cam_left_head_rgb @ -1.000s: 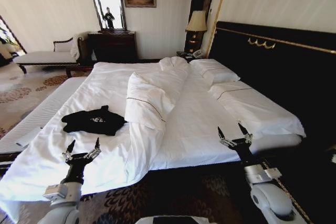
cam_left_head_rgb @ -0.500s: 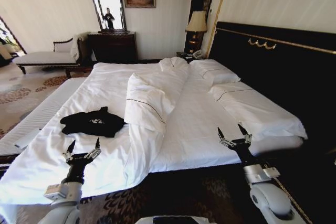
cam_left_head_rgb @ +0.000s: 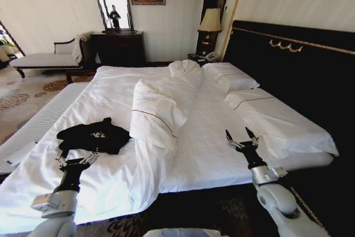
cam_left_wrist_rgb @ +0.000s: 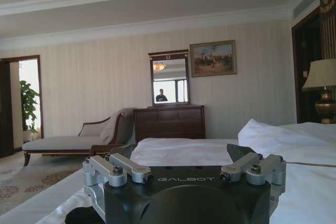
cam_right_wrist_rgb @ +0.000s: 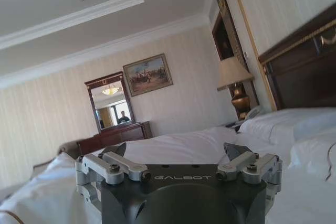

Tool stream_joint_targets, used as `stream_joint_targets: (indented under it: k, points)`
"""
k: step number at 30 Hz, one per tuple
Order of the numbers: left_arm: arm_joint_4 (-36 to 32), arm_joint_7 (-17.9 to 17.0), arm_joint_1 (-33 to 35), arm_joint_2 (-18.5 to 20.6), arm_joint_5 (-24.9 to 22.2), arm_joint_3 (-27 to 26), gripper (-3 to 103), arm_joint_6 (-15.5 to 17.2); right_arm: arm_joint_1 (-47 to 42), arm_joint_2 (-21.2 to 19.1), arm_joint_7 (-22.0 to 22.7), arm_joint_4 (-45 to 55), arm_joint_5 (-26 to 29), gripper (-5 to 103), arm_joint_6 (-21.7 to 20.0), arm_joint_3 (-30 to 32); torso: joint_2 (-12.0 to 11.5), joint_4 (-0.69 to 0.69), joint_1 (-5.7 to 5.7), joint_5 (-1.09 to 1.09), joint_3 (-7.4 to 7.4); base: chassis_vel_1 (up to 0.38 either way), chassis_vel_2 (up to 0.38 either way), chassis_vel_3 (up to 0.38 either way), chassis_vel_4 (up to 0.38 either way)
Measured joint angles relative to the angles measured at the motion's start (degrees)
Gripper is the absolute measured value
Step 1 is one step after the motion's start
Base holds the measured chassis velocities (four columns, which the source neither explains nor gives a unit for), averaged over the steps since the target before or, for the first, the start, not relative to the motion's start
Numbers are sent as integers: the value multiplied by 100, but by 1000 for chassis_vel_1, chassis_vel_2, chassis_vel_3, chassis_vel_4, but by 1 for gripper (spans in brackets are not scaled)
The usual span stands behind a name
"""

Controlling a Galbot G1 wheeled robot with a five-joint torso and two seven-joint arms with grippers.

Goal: Fold the clothes on the bed.

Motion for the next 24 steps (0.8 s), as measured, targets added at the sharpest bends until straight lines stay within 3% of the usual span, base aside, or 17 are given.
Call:
stream_joint_targets:
  k: [1,4,5,10,15,24]
  points:
    - [0,0,0,0,0,0,100,0,0,0,0,0,0,100,0,0,0,0,0,0,0,16,-58,-41,25]
    - [3,-82,53,129,-289,-577,100,88,658,-96,122,-171,1155,100,-246,-510,-1,1,2,0,2,8,-19,-2,8]
    - [3,-82,53,129,-289,-577,100,88,658,-96,122,-171,1155,100,-246,-510,-1,1,2,0,2,0,0,0,0]
    - [-8,-192,161,346,-759,-1340,100,243,1941,52,283,-943,2341,100,-477,-1471,-3,2,9,1,4,0,0,0,0]
    - [-90,-204,290,333,-879,-1597,100,278,2669,283,552,-1443,2935,100,-699,-2027,-2,-1,6,0,3,0,0,0,0]
    - [-213,-207,385,49,-777,-1602,100,274,3491,639,665,-2383,3129,100,-978,-2854,-3,0,7,0,3,0,0,0,0]
